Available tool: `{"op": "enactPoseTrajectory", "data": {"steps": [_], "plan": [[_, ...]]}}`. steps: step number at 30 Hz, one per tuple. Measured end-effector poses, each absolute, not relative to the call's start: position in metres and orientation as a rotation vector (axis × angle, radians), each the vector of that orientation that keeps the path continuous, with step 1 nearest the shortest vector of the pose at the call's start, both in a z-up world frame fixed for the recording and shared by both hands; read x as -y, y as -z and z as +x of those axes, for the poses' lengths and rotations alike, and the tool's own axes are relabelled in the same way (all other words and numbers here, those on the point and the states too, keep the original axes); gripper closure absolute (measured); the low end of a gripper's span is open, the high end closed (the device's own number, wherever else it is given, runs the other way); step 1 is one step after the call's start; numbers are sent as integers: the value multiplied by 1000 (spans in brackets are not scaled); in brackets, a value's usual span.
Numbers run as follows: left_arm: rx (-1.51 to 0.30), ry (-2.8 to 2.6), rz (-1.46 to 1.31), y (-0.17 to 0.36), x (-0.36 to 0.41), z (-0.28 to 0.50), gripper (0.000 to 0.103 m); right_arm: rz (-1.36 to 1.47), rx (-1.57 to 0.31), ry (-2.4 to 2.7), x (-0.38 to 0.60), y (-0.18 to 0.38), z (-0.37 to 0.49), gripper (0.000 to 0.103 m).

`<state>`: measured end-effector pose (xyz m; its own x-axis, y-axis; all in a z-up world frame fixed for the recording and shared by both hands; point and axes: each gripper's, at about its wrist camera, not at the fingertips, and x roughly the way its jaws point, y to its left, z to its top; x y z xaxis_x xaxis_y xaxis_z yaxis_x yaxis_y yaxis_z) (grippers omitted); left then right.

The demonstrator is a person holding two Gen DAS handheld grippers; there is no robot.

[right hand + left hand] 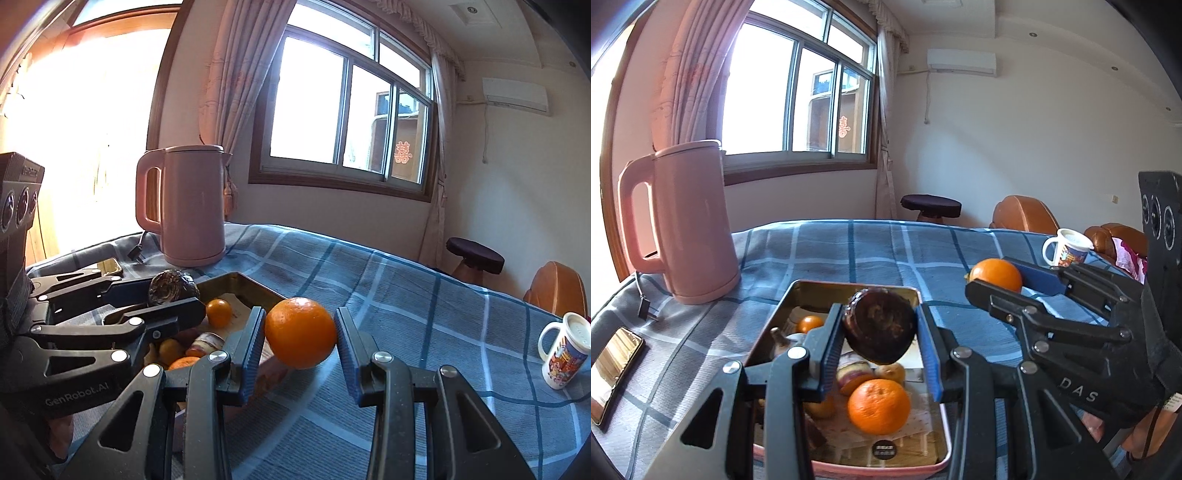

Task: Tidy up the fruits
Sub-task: 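Open the right tool over the tin box while the left tool releases the dark fruit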

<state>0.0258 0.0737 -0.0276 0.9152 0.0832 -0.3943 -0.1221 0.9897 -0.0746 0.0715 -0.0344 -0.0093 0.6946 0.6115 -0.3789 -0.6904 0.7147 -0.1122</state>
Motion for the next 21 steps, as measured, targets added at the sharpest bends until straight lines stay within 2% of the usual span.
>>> {"op": "enactPoseTrajectory", "data": {"steps": [21], "plan": [[-410, -172, -107, 30, -102, 13, 63, -279, -328, -791, 2, 10, 66, 63]]}}
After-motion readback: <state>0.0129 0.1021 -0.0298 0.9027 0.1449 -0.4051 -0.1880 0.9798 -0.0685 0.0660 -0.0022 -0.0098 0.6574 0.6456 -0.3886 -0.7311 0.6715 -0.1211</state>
